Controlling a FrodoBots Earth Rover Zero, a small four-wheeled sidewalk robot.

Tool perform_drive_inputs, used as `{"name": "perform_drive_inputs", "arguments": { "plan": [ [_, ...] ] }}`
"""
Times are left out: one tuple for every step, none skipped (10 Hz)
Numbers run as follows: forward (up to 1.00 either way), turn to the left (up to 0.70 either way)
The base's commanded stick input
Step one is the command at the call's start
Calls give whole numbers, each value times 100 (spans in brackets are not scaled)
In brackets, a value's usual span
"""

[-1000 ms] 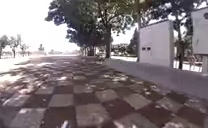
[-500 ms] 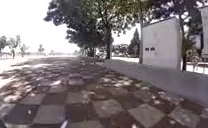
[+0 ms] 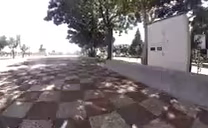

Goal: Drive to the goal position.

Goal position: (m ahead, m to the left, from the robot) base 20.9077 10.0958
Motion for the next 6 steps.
{"name": "perform_drive_inputs", "arguments": {
  "plan": [
    [70, 35],
    [70, 35],
    [70, 2],
    [70, 0],
    [70, 0],
    [70, 0]
  ]
}}
